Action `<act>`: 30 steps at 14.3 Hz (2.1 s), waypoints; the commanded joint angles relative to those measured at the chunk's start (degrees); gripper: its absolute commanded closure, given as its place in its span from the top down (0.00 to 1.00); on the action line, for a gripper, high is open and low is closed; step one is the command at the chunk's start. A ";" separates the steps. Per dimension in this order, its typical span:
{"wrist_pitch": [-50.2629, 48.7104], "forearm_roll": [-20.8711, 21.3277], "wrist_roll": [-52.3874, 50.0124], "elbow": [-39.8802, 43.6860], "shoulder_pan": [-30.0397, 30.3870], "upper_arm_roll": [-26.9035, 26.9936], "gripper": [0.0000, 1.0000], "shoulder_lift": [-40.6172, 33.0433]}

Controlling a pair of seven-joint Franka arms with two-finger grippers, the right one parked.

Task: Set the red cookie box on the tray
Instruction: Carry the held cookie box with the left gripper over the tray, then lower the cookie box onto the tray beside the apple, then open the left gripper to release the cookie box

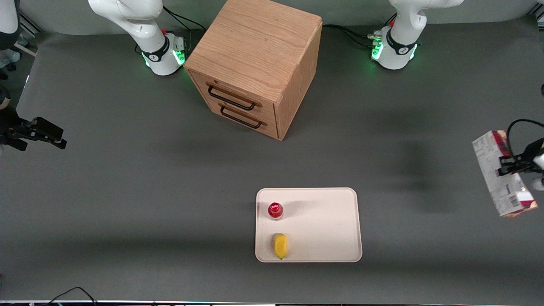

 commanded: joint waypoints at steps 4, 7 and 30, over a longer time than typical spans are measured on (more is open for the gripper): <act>-3.07 13.37 -21.82 15.21 -0.43 -19.92 0.00 12.50; -2.63 14.27 -26.99 21.34 -2.88 -23.73 0.00 20.57; -1.37 19.55 -40.56 34.99 -7.55 -27.95 1.00 36.97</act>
